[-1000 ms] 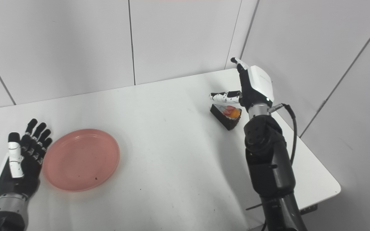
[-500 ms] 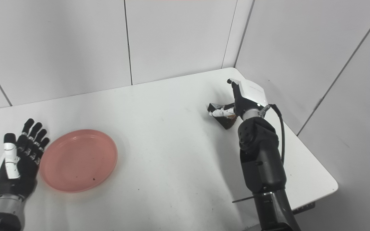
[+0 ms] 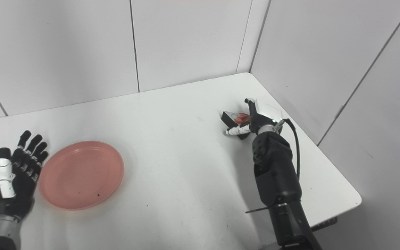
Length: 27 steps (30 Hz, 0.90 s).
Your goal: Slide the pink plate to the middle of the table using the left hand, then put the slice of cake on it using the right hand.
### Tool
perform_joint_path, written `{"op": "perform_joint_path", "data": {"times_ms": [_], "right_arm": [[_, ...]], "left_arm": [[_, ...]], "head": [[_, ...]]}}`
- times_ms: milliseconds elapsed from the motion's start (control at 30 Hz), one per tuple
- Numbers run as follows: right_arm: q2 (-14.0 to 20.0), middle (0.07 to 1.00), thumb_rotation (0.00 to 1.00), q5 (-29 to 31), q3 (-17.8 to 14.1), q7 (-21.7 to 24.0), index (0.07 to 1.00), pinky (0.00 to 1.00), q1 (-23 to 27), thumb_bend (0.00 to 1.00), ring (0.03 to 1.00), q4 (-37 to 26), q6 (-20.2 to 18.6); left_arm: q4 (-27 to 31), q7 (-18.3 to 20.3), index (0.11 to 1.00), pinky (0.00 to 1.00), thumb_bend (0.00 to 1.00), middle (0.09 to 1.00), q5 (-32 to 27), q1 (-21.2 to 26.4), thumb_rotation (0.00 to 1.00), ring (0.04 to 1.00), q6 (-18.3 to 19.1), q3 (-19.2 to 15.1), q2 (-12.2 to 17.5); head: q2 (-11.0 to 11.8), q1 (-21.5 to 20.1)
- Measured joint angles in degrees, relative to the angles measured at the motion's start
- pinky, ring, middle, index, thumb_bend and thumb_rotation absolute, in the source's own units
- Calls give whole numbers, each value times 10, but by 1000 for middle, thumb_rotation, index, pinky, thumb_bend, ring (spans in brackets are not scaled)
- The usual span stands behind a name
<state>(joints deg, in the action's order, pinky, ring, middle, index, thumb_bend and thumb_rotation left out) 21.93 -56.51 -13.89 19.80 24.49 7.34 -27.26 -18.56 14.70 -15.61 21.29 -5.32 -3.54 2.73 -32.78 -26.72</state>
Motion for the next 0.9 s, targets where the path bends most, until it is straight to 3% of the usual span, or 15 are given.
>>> {"op": "perform_joint_path", "data": {"times_ms": [67, 100, 133, 167, 233, 267, 367, 600, 733, 900], "right_arm": [[13, 591, 118, 20, 11, -12, 800, 379, 0, 764, 480, 3, 0], [19, 524, 48, 29, 17, -20, 767, 309, 0, 649, 394, 6, 0], [24, 501, 24, 39, 22, -33, 756, 285, 0, 610, 365, 13, 2], [27, 475, 4, 50, 24, -50, 679, 168, 0, 577, 232, 21, 3], [29, 471, 1, 72, 26, -85, 637, 164, -2, 570, 237, 28, 10], [30, 474, 0, 82, 28, -100, 565, 202, -2, 550, 275, 37, 15], [35, 461, 0, 112, 32, -135, 512, 334, -2, 530, 387, 59, 18], [49, 418, 0, 147, 62, -164, 532, 262, -2, 521, 317, 61, 16], [44, 423, 0, 147, 63, -167, 536, 293, -4, 522, 328, 3, 5], [37, 452, 0, 145, 57, -172, 506, 254, -10, 526, 305, -70, 1]], "left_arm": [[2, 0, 966, 990, 729, 960, 0, 0, 1000, 967, 3, 0, 0], [3, 0, 972, 996, 730, 967, 1, 0, 1000, 973, 4, 1, 0], [3, 0, 975, 998, 731, 969, 4, 0, 1000, 975, 7, 2, 0], [3, 0, 974, 998, 726, 968, 4, 0, 1000, 972, 8, 2, 1], [4, 0, 972, 995, 727, 967, 4, -1, 1000, 971, 8, 2, 1], [4, 0, 973, 998, 728, 969, 5, -1, 1000, 973, 8, 2, 1], [3, 0, 977, 1000, 741, 972, 6, -1, 1000, 977, 8, 2, 1], [3, -1, 964, 986, 736, 962, 7, -1, 1000, 965, 8, 2, 1], [7, -1, 973, 998, 736, 973, 8, -2, 1000, 979, 8, 5, 1], [23, -6, 954, 970, 722, 960, 11, -11, 1000, 964, 16, 9, -5]], "head": [[1, 1], [1, 1], [1, 3], [0, 4], [0, 4], [0, 4], [-3, 6], [-3, 12], [-4, 25], [-7, 57]]}}
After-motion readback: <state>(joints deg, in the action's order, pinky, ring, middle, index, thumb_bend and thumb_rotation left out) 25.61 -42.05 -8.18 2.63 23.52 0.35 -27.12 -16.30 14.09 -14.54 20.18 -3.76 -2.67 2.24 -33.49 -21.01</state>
